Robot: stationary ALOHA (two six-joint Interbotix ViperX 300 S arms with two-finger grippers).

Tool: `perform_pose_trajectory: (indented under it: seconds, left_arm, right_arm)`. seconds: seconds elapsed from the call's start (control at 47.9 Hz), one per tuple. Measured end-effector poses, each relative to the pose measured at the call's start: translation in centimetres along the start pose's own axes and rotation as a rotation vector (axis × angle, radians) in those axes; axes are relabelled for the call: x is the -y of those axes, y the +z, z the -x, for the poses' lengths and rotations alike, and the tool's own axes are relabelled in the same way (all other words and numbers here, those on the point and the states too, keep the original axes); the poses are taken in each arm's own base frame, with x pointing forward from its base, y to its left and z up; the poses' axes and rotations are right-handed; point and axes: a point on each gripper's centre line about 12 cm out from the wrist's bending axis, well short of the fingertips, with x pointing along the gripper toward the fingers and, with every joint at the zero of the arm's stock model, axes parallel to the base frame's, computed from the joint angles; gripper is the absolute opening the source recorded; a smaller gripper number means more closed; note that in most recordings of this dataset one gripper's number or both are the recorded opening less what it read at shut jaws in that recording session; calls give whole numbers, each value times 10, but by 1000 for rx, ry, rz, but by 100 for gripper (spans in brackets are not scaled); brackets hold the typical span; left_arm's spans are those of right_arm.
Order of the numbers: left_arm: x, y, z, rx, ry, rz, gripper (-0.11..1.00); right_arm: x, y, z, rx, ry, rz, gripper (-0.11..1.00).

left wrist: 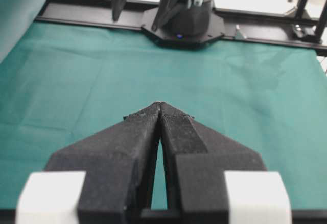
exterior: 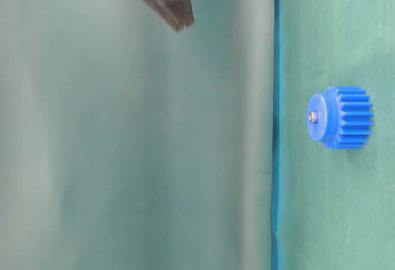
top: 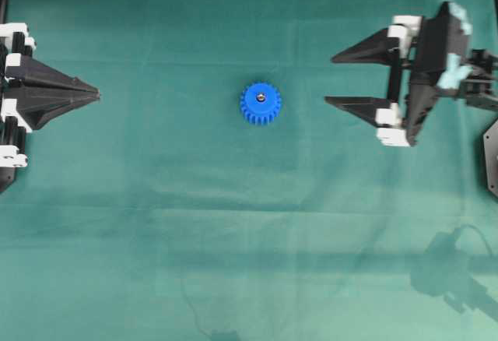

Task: Insert the shaft placed at a random location into the center hole of the small gear at another random location.

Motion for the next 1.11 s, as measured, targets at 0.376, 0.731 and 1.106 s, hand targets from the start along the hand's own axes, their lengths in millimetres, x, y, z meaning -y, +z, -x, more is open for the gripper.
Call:
perform_pose_trajectory:
  seconds: [0.376, 0.731, 1.106]
  left_arm:
    - [0, -2, 0, -14, 0, 0, 0]
    - [0, -2, 0, -14, 2, 0, 0]
    - [0, -2, 0, -15, 0, 0, 0]
  right_arm:
    - [0, -11, 48, -1, 14, -1, 87]
    - [2, -22, 58, -18, 14, -2, 87]
    - [2, -23, 57, -26, 14, -1, 87]
